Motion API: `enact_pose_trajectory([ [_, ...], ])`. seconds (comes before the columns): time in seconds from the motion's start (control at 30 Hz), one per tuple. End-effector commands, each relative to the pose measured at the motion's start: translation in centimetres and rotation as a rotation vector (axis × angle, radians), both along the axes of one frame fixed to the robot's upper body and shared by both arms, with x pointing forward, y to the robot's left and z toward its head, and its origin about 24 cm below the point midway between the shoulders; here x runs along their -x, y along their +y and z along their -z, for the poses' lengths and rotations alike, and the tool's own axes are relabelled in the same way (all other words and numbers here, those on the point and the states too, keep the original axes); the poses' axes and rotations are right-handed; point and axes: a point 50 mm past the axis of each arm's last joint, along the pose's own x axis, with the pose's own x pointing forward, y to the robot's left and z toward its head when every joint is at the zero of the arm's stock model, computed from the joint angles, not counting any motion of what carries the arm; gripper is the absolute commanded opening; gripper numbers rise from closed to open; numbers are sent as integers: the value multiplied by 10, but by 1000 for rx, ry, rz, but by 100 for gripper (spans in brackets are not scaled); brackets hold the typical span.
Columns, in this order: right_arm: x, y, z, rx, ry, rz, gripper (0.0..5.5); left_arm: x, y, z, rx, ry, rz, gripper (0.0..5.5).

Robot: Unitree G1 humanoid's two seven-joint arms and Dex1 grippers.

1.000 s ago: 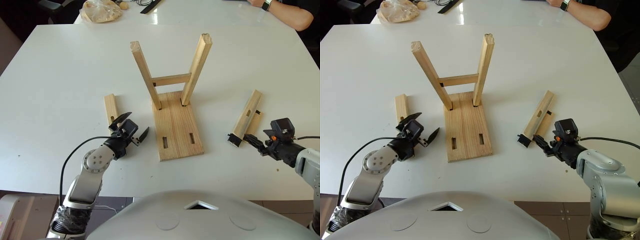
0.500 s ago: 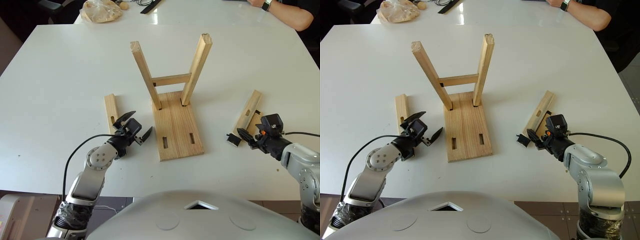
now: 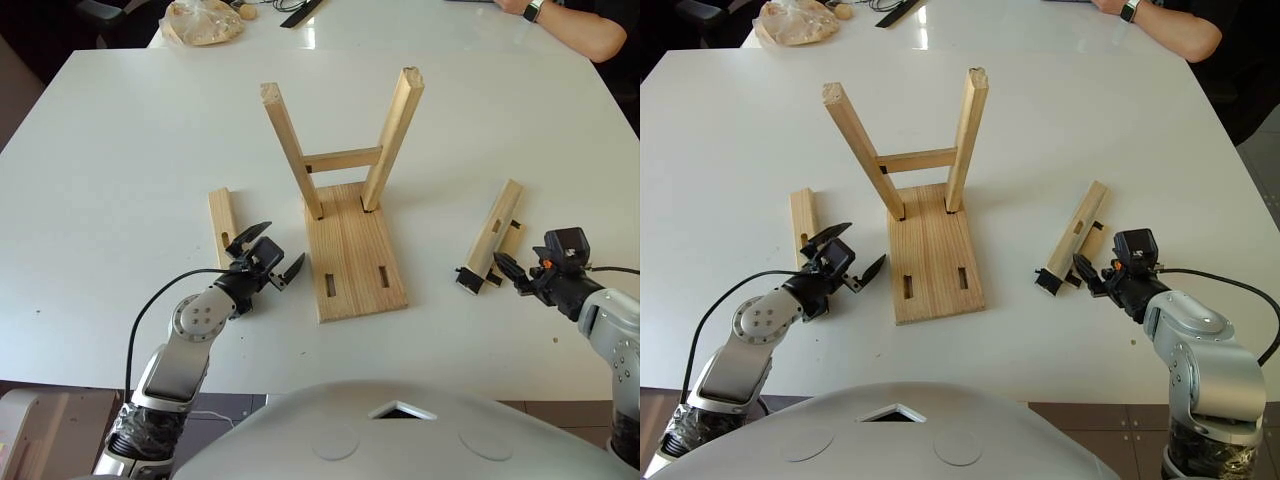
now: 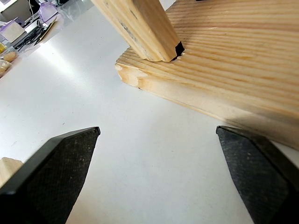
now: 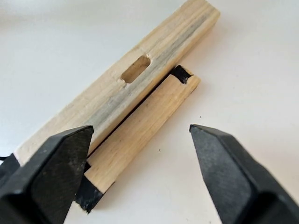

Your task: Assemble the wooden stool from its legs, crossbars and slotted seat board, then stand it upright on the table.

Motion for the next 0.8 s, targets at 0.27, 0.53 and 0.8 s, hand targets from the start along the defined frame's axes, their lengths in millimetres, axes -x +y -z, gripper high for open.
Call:
enact_pose_trajectory([
  [0.27,1,-8,9,12,-40,110,380,0,3,7,-50,46,14,461],
  [0.53,-2,-10,5,-52,-102,213,380,-2,3,5,-52,36,18,461],
  [0.8,8,-6,13,-23,-45,212,380,-3,1,5,-52,38,31,461],
])
